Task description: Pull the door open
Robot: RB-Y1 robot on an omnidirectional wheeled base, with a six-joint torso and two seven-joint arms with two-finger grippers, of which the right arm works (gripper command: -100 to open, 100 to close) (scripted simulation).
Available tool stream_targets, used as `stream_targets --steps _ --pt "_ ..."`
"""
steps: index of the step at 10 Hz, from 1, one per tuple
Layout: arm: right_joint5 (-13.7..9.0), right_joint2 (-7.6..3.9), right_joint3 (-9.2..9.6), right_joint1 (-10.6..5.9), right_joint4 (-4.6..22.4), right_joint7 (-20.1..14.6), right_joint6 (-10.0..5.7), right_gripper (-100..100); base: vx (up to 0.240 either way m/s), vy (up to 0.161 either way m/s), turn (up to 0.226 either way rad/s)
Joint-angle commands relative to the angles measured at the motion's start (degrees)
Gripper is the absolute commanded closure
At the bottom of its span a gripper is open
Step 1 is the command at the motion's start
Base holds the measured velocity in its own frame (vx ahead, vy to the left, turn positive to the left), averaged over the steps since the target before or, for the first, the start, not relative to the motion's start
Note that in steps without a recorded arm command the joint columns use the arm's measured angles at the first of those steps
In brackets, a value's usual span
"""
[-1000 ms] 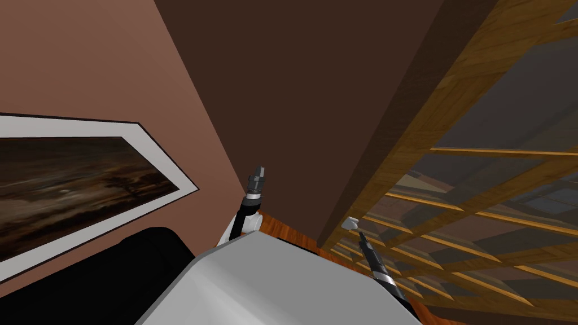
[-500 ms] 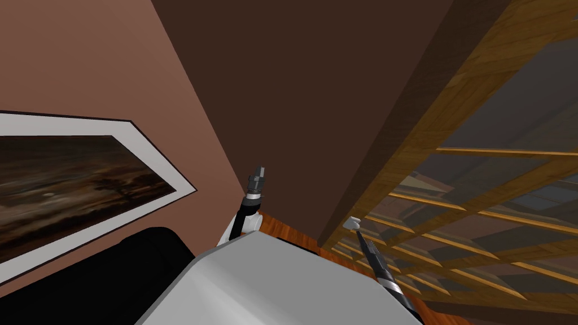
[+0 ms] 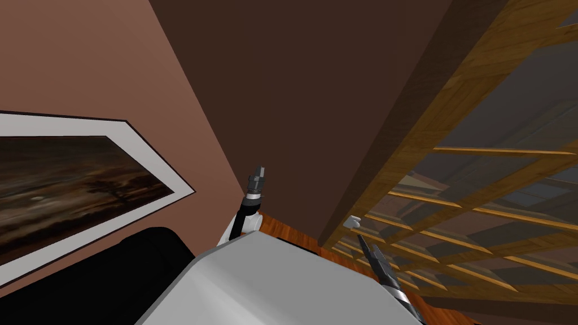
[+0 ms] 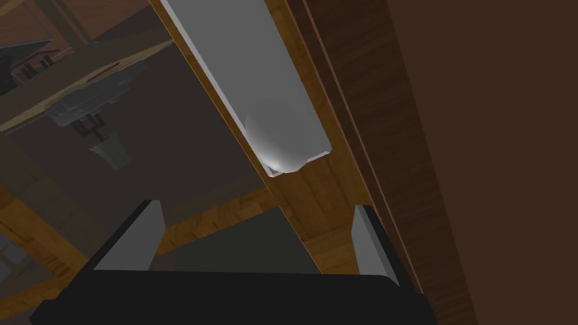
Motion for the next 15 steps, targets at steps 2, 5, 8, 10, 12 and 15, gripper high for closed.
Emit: stream_targets --steps 2,5,8,10,12,15 --pt "0.2 -0.38 0.07 0.26 1.0 4.2 -1.18 -100 -0.007 0.027 -0.020" --pt "0.5 -0.82 0.11 0.92 1.6 8.1 -2.26 -100 -0.005 0.026 -0.029" --pt "0.8 -1.23 0.15 1.55 2.1 12.7 -3.28 -100 -0.005 0.030 -0.027" --pt "0.9 -1.42 0.17 1.85 2.3 15.3 -3.76 -100 -0.006 0.027 -0.021" --pt "1.2 -1.76 0.20 2.38 2.8 18.5 -4.62 -100 -0.002 0.036 -0.034" --pt "1.4 -2.16 0.24 3.00 3.3 22.1 -5.61 -100 -0.010 0.030 -0.026"
